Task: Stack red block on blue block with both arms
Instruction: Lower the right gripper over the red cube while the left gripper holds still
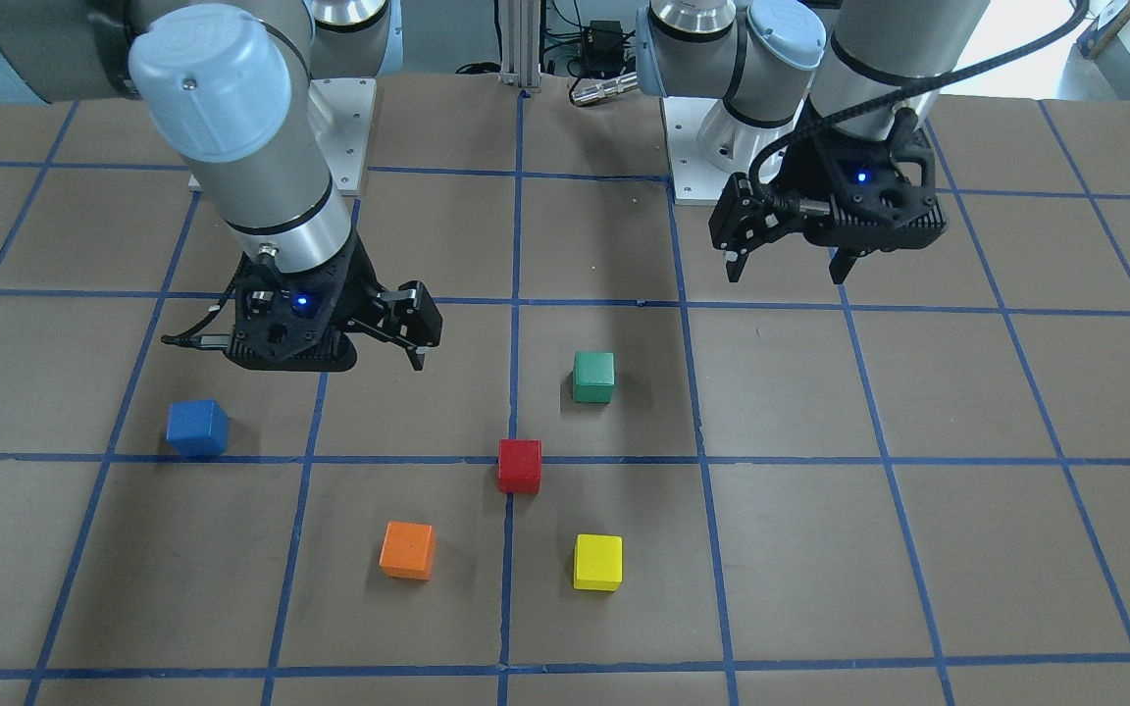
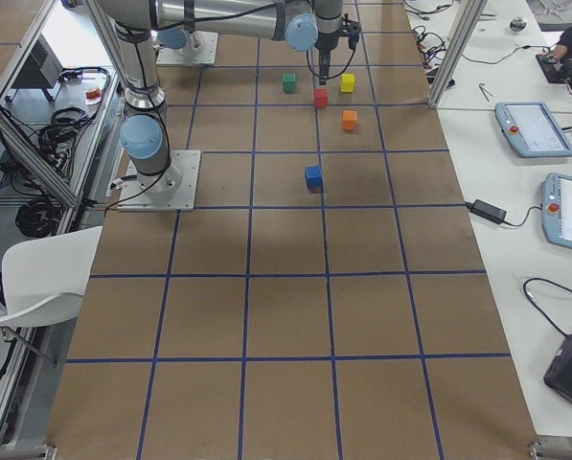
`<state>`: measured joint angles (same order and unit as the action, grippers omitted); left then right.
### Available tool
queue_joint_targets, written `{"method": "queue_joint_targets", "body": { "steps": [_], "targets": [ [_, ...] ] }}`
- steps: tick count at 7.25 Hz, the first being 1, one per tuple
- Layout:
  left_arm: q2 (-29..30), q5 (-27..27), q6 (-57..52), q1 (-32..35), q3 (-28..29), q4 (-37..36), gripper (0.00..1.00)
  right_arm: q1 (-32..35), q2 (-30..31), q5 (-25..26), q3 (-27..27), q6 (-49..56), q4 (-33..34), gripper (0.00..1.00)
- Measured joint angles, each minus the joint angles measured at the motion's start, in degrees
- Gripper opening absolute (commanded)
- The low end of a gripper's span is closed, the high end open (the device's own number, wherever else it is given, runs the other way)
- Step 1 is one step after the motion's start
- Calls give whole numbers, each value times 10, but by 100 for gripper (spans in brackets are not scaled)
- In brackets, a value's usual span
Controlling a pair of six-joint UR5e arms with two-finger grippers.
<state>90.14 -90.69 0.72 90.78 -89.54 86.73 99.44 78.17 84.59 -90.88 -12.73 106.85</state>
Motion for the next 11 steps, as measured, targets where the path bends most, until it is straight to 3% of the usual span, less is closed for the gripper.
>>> {"method": "queue_joint_targets", "body": {
  "steps": [5,11],
  "targets": [
    [5,0,3,-7,36,42,100,81,-121,2,0,-94,131,100],
    [-7,-1,2,-2,17,38,100,104,-203,-6,1,-112,160,100]
  ]
}}
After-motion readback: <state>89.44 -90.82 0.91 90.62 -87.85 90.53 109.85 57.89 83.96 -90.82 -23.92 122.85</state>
